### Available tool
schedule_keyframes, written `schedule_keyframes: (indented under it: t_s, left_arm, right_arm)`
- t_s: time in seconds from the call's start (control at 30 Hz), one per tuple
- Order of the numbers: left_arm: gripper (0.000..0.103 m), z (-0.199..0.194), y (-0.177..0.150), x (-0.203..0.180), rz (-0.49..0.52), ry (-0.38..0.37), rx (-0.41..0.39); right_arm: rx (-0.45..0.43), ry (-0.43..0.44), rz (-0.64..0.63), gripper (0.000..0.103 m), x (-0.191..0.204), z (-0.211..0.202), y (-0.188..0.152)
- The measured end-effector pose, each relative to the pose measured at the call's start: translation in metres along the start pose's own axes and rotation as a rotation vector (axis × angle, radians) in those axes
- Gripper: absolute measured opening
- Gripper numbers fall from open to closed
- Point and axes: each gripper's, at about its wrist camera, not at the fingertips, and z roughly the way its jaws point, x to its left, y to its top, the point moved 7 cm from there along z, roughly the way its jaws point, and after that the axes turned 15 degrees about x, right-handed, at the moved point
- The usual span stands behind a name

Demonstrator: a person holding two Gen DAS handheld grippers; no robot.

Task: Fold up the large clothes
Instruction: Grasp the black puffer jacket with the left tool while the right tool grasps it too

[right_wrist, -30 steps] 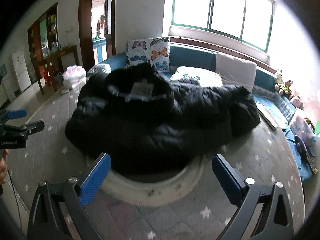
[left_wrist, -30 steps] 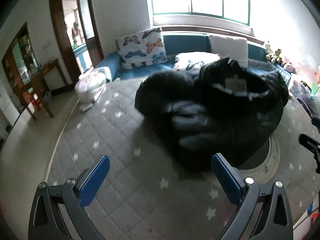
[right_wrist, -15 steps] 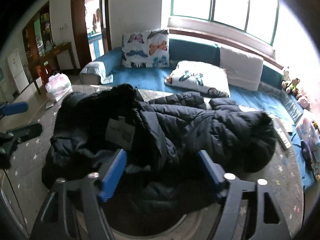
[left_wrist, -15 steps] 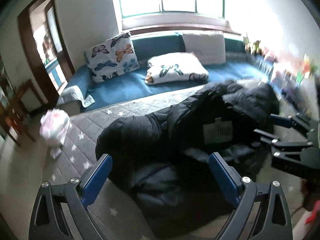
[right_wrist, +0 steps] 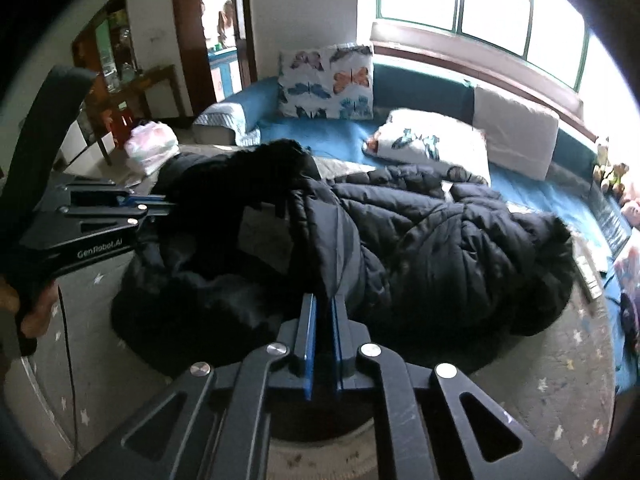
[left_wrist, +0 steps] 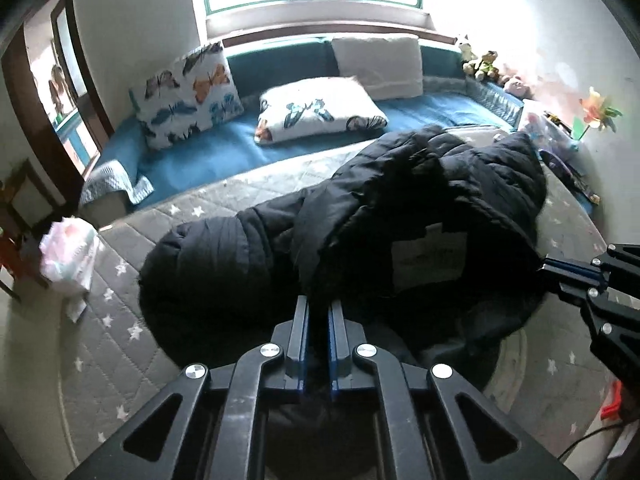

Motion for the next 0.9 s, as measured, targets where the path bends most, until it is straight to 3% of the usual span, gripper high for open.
schedule_keyframes:
  t_s: [0.1,0.2,0.3,0.33,0.4,0.43,0.47,0.53,0.6,0.67,0.73,0.83,0.9]
  left_arm:
    - [0.003,-0.033,-0.025,-0.01,0.028,-0.031,-0.043]
    - [0.003,-0.065,-0.054,-0.022,0.077,-0.023,-0.068]
    - [0.005,-0.087,-0.069,-0.022,0.059,0.007,-0.072]
    - [0.005,-0.094,-0.072,-0.022,0.054,0.016,-0.076]
    - [0.005,-0.102,-0.069,-0.023,0.057,0.057,-0.085]
    - [0.006,-0.103,-0.065,-0.023,0.059,0.074,-0.087]
    - [0.008,-0.104,-0.061,-0.023,0.054,0.075,-0.084]
    - [0.017,-0.096,-0.05,-0.017,0.052,0.065,-0.068]
    - [0.049,-0.089,-0.039,-0.012,0.039,0.067,-0.059]
    - [0.07,-0.083,-0.026,-0.005,0.019,0.092,-0.074]
    - [0.072,-0.074,-0.011,-0.001,0.021,0.119,-0.09]
    - [0.077,-0.056,0.004,0.004,0.017,0.063,-0.057]
    - [0.077,-0.042,0.013,0.008,0.02,0.069,-0.035]
  right_arm:
    - [-0.045,0.022,-0.033,0.004,0.013,-0.034,-0.02]
    - [-0.086,-0.02,-0.051,0.004,0.022,-0.06,-0.034]
    - [-0.103,-0.05,-0.068,0.004,0.025,-0.075,-0.034]
    - [-0.103,-0.047,-0.049,0.009,0.023,-0.076,-0.03]
    - [-0.084,-0.044,-0.029,0.044,0.018,-0.069,-0.02]
    - [-0.088,-0.042,-0.031,0.076,0.017,-0.066,-0.015]
    - [-0.098,-0.051,-0.048,0.081,0.018,-0.064,-0.011]
    - [-0.095,-0.091,-0.07,0.081,0.02,-0.055,-0.003]
    - [-0.08,-0.112,-0.086,0.081,0.021,-0.044,0.008]
    - [-0.068,-0.134,-0.108,0.081,0.02,-0.032,0.018]
    - [-0.051,-0.132,-0.114,0.081,0.019,-0.019,0.027]
    - [-0.013,-0.13,-0.101,0.081,0.011,0.006,0.038]
    - [0.012,-0.123,-0.085,0.081,0.006,0.02,0.044]
